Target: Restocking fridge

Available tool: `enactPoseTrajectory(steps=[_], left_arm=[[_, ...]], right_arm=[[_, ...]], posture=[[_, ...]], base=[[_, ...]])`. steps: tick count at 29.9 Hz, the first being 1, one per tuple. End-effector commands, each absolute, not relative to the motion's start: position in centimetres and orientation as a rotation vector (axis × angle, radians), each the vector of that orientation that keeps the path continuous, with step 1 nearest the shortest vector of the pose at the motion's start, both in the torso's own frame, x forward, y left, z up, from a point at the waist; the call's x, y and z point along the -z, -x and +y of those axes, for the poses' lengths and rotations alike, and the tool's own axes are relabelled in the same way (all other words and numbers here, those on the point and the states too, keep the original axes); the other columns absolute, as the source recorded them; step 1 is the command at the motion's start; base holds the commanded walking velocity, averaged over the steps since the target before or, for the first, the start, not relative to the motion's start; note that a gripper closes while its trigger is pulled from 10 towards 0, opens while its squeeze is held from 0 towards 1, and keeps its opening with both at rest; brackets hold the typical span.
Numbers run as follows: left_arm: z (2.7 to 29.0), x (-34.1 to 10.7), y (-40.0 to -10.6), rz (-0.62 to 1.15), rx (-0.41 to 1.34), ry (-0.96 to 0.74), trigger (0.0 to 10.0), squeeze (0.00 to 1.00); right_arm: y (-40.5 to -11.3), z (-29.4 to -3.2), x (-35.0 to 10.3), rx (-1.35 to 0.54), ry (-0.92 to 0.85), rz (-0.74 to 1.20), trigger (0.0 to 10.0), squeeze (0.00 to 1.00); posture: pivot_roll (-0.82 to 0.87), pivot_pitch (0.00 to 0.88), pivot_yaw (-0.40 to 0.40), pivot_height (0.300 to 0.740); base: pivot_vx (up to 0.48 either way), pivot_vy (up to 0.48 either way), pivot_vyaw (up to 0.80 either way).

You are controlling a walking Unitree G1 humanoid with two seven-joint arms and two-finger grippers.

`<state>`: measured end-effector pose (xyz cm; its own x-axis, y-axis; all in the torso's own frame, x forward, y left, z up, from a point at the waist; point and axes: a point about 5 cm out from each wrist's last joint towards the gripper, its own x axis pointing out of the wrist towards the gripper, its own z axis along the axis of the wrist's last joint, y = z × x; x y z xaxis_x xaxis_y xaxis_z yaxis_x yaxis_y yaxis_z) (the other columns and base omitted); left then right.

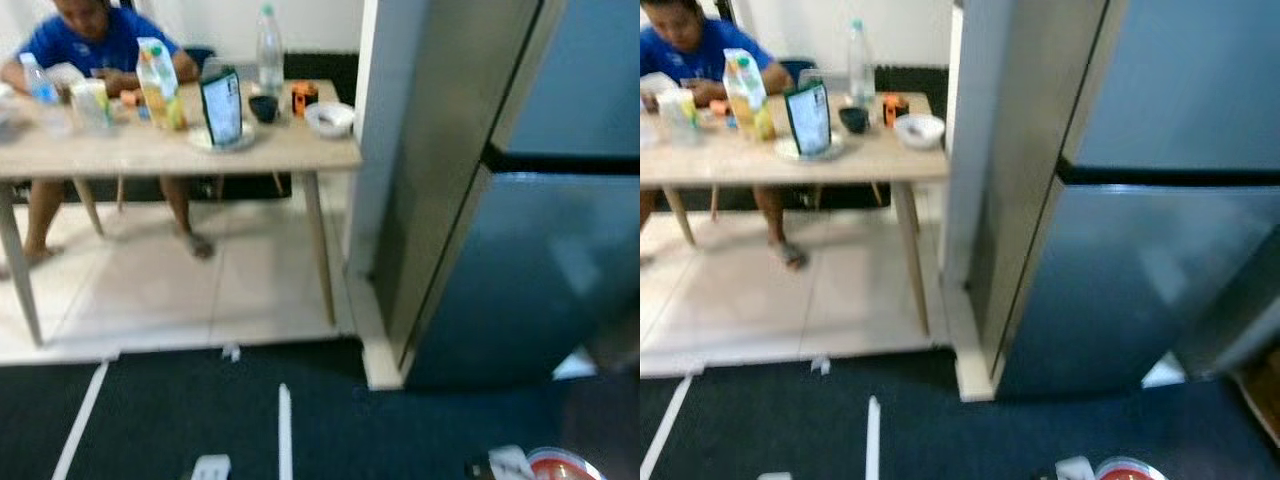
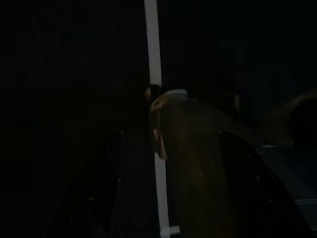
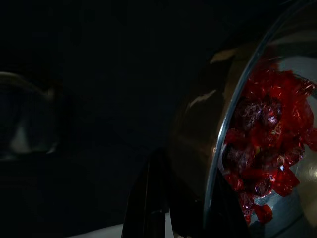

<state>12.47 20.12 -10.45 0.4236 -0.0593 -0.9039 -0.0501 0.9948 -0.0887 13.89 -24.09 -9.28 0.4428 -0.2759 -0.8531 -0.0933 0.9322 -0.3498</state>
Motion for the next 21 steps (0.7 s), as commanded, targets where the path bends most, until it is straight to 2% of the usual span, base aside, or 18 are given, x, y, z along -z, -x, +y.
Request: enactPoseTrajectory(steps=[1,21], left_arm=[[20.07,10.60,-12.02,1.150,0.011,0.106,10.0,0.00],[20.11,10.61,-11.96,1.151,0.009,0.106,10.0,0.00]], right_arm=[[-14.35,-24.37,9.02,0.134,0.377,1.094,10.0,0.00],[-14.52,-24.30,8.98,0.135,0.375,1.088,10.0,0.00]], posture=[[-0.03,0.006,-0.022,0.740],[-0.03,0.009,-0.021,0.740]], base=[[0.000,-0.461,0.00],[0.000,-0.465,0.00]])
